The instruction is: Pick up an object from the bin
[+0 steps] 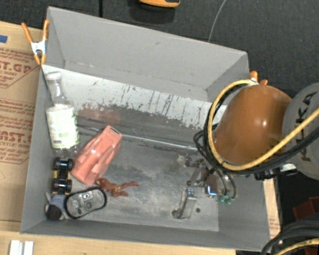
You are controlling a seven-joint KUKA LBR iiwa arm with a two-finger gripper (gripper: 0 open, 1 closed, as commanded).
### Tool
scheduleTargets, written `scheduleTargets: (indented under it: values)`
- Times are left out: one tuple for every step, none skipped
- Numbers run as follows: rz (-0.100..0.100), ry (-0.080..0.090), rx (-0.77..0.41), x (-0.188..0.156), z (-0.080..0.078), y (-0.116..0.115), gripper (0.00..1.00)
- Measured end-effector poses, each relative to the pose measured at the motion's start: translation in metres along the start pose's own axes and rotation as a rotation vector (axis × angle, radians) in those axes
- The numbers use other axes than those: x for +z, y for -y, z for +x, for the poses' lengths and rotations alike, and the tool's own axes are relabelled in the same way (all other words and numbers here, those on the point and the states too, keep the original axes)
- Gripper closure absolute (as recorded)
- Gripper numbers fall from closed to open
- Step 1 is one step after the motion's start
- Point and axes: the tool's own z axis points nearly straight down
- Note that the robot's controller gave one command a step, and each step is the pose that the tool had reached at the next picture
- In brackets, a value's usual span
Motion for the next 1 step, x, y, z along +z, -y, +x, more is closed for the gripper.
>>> scheduleTargets:
  values:
    - [0.0, 0.008, 0.0, -0.0043, -0.0015, 0.0, 0.0]
